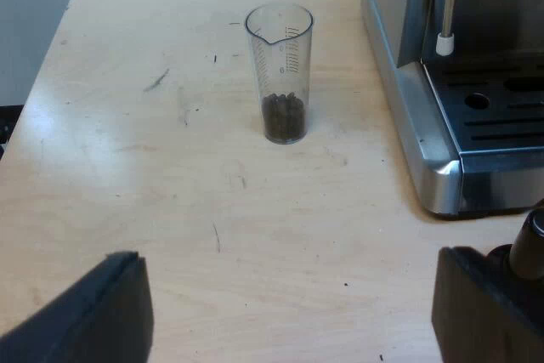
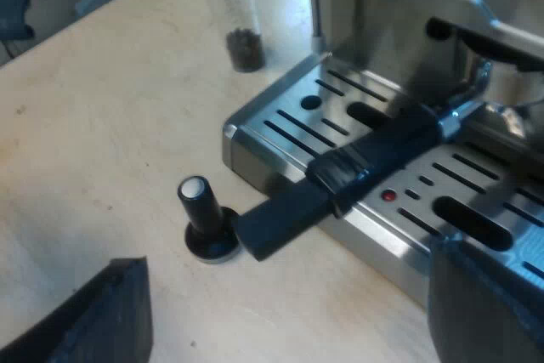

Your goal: Pour the beans into the coffee machine

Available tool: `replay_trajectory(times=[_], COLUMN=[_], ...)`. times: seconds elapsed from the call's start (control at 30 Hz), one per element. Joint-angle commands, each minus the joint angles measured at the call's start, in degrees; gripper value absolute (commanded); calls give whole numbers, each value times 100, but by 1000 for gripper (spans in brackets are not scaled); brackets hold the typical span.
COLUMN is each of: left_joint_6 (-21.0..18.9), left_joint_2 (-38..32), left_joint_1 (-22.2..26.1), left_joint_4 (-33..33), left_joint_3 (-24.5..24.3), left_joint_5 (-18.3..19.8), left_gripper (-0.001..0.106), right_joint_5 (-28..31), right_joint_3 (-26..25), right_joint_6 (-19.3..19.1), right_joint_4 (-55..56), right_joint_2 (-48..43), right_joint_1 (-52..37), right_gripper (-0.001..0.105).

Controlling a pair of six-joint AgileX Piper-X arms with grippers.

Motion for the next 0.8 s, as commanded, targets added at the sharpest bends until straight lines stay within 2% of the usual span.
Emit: replay_trajectory(times=[0.03,0.23,0.47,0.63,0.8], left_joint_6=[-9,-9,-34,-55,-55], left_joint_2=[-202,-202,-22,581,1249], left_joint_1=[0,0,0,0,0], left_joint_4=[-37,-206,-836,-1317,-2041], left_joint_3=[-10,-10,-10,-10,25], left_joint_5=[29,207,289,289,558], left_gripper=[70,70,70,71,83], right_joint_5=[-3,-3,-3,-3,-3], right_joint_3=[-59,-59,-59,-59,-59], right_joint_6=[73,72,72,72,72], right_joint_4=[-221,-281,-395,-395,-395], right_joint_2=[65,111,111,111,111], right_joint_1=[40,37,37,37,37], right_gripper=[69,69,69,69,69])
